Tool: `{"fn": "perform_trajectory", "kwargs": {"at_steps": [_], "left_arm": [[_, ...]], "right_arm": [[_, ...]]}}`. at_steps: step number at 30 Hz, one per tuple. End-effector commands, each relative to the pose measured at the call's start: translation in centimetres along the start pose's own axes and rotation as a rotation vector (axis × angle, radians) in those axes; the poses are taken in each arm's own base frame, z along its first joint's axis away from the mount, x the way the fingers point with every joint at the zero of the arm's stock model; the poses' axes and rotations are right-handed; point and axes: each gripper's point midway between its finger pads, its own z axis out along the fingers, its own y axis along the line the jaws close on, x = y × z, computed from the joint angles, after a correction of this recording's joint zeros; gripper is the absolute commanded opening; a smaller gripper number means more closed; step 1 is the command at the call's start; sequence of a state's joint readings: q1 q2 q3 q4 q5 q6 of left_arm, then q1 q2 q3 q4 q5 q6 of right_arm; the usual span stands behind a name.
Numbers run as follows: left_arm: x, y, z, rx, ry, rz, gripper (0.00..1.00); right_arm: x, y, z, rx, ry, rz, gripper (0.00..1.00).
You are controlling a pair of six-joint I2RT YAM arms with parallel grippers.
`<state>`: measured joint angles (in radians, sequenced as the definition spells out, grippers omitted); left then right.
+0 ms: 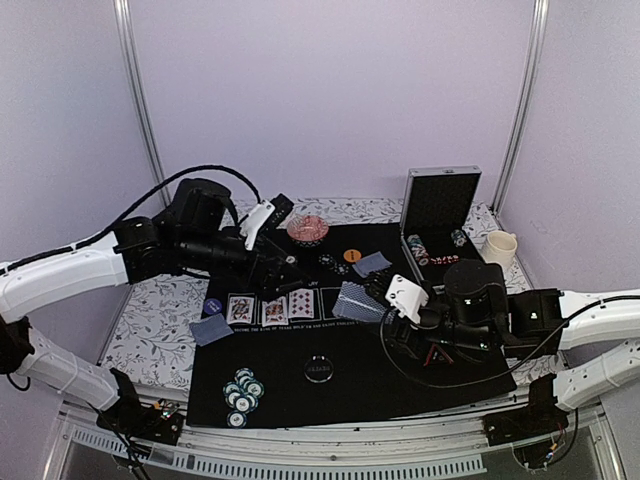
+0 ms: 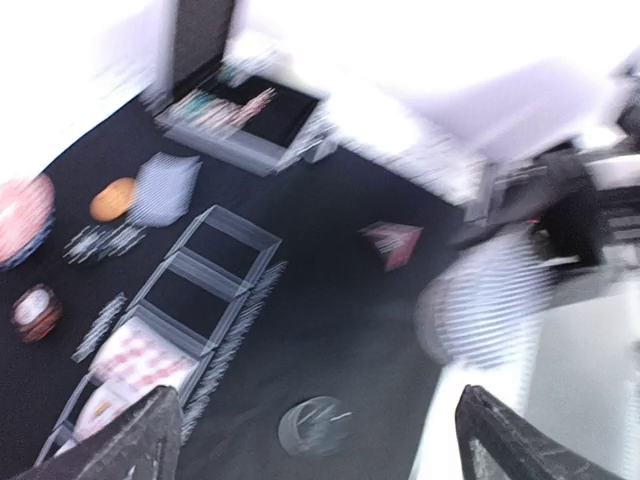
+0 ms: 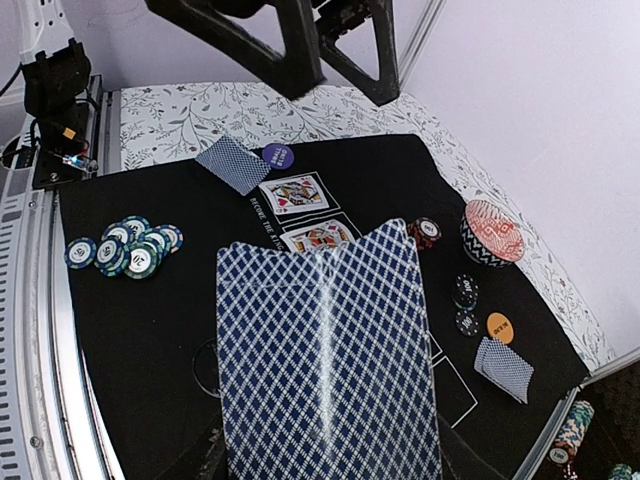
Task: Distribute texas hold em gaming equipment
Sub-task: Pass from the right arm to the left
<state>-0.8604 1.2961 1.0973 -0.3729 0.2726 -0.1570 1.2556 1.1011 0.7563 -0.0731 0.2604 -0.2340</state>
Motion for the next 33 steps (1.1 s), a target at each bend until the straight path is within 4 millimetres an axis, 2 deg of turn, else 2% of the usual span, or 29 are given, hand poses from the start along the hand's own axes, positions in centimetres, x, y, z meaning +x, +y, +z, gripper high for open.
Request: {"fn": "perform_trajectory", "kwargs": {"at_steps": [1,3,10,13,19,23,25,33], "left_arm": [[-2.5,-6.2,-2.3,0.349,-0.172,-0.013,0.98],[-2.4,-6.2,-2.1,0.367,-0.184,-0.042,0.98],[-0.4,-5.1,0.9,0.342,-0.087,-0.070,0.98],[0.1,-5.1,1.1,0.342,-0.084,-0.058,0.98],[1.5,-6.6,0.9,0.456,-0.067,-0.050,0.98],[2.3,-6.6,1.4,0.470,-0.039,-0.056,0.97],[2.3,-6.6,1.5,0.476,-0.045,-0.048,0.93],[3.4,-8.3,1.3,0.610,-0.006,-0.049,0.62]], "right_arm": [[-3.6,0.5,0.7,-0.033,-0.097,-0.028,0.50],[-4.1,0.8,1.2,-0.047,-0.105,-0.039,0.49],[-4.9,1.8,2.7,-0.089,-0.106,-0.076,0.50],[-5.0,2.0,2.9,-0.097,-0.110,-0.078,0.50],[-4.8,2.5,3.4,-0.116,-0.104,-0.083,0.50],[-5.3,2.8,3.6,-0.134,-0.119,-0.094,0.50],[-5.6,3.0,3.6,-0.142,-0.130,-0.101,0.50],[-6.2,3.2,3.5,-0.155,-0.156,-0.126,0.50]]}}
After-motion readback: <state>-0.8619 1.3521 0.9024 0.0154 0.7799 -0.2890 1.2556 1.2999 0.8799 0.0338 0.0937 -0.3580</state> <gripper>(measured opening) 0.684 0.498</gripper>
